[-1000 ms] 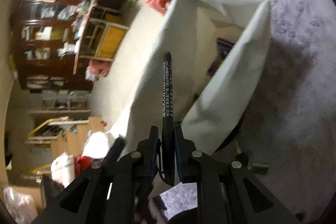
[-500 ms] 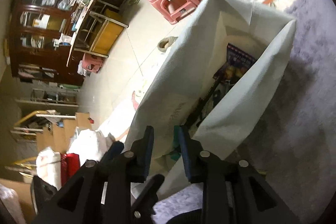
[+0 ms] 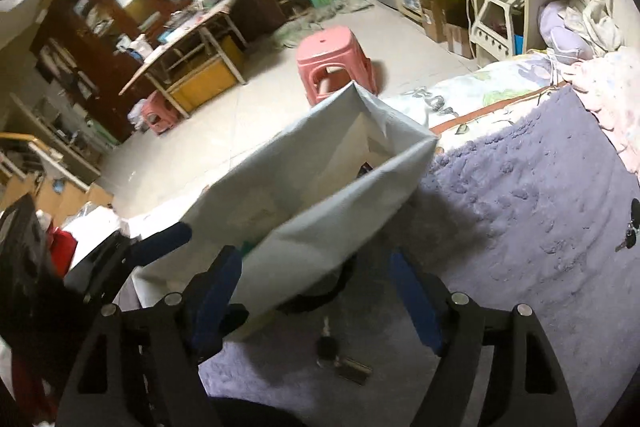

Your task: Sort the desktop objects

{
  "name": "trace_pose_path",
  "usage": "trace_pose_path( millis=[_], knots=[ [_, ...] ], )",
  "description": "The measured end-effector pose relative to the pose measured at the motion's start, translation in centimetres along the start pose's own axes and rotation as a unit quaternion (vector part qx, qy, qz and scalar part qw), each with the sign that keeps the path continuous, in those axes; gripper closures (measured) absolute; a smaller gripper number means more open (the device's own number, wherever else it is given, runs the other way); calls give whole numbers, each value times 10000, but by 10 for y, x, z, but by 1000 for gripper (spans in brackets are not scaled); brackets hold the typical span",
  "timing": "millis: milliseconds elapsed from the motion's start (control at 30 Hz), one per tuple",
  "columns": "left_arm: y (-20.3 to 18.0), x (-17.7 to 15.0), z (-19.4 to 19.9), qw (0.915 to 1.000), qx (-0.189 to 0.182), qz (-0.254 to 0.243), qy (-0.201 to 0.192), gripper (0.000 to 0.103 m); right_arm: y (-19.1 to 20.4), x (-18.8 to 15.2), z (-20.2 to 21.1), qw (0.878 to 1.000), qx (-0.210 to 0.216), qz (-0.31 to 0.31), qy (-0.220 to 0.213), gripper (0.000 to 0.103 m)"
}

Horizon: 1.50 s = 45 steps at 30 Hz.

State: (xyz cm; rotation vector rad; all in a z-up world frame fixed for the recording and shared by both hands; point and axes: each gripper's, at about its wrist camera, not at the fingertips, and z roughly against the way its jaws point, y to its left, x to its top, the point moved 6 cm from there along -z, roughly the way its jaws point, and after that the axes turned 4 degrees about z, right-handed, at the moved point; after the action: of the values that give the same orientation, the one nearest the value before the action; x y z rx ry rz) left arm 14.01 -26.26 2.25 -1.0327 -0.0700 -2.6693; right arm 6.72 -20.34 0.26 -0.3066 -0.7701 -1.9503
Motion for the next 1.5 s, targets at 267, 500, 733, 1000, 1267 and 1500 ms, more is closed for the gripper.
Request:
trace_pose_path(
  millis=[267, 500, 733, 1000, 1267, 1500],
  knots=[
    [16, -32, 8, 9994, 269, 27, 226, 20, -13, -58, -22, 9979, 174, 464, 426, 26],
    [21, -55, 8, 9984, 333, 52, 459, 20, 9, -108, -75, 9882, 443, 1067, 1006, 26],
    [3, -62, -6, 9951, 387, -252, 877, 21, 19, -129, -125, 9821, 272, 1287, 1350, 26],
    [12, -69, 2, 9935, 412, -275, 1021, 21, 16, -162, -160, 9712, -141, 1726, 1640, 64],
    [7, -70, 5, 9929, 453, -330, 1054, 21, 12, -147, -140, 9776, 33, 1331, 1629, 95],
    [5, -68, 11, 9932, 494, -344, 1000, 21, -1, -128, -102, 9864, 209, 1061, 1241, 100]
  ],
)
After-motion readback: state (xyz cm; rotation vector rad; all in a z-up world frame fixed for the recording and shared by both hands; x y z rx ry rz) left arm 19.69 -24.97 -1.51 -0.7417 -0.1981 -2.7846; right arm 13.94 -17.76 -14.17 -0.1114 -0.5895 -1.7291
